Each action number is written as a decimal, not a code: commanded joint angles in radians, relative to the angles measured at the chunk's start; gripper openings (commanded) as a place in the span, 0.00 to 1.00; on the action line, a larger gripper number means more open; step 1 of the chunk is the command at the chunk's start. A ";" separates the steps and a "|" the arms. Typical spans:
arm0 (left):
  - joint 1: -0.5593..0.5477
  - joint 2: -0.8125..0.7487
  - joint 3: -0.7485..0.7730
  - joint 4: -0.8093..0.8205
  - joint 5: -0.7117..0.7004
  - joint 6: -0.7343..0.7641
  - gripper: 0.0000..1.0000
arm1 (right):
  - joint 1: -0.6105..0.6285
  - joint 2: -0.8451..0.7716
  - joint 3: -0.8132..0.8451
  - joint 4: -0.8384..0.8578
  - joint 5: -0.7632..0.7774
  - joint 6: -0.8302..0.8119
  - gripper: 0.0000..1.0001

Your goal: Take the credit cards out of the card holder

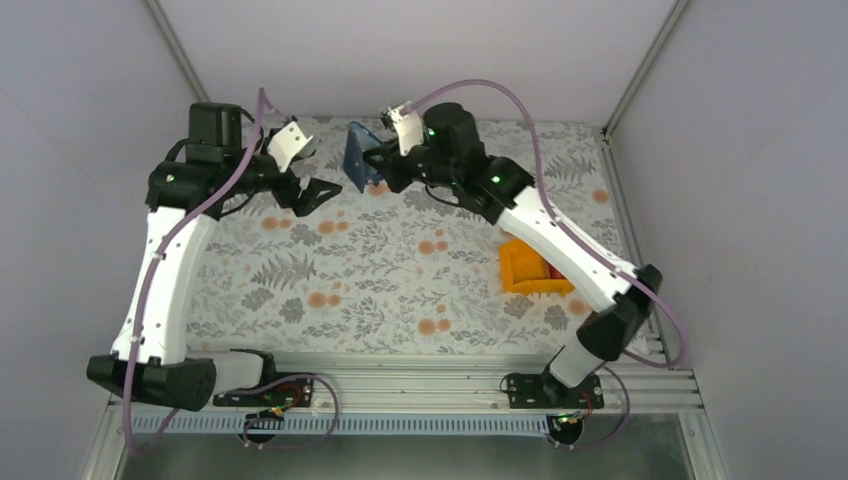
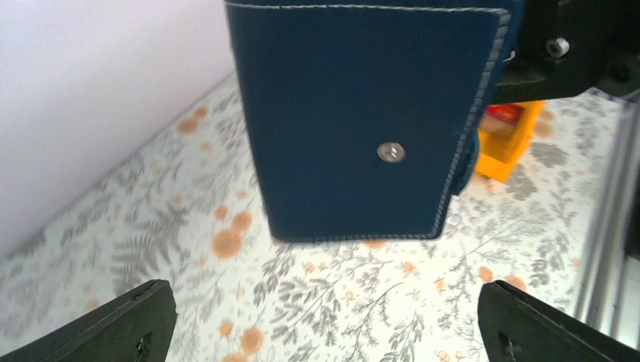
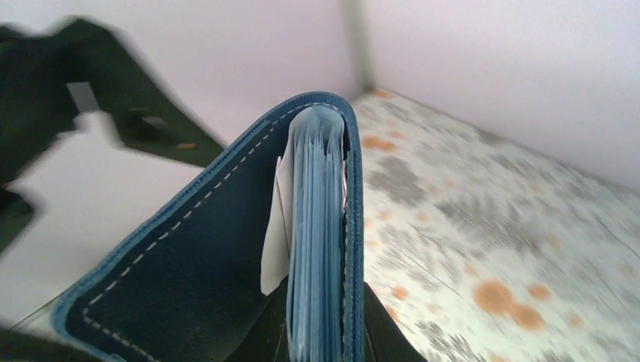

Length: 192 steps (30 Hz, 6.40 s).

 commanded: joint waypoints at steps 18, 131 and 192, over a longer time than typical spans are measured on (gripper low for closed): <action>-0.044 0.171 -0.007 0.226 -0.098 -0.298 1.00 | 0.078 0.170 0.092 -0.036 0.322 0.237 0.04; 0.167 -0.143 -0.278 0.289 0.471 -0.308 0.02 | -0.013 0.025 -0.090 0.245 -0.457 -0.078 0.79; 0.133 -0.092 -0.311 0.293 0.095 -0.273 0.03 | 0.066 0.149 0.115 0.137 -0.074 0.044 0.04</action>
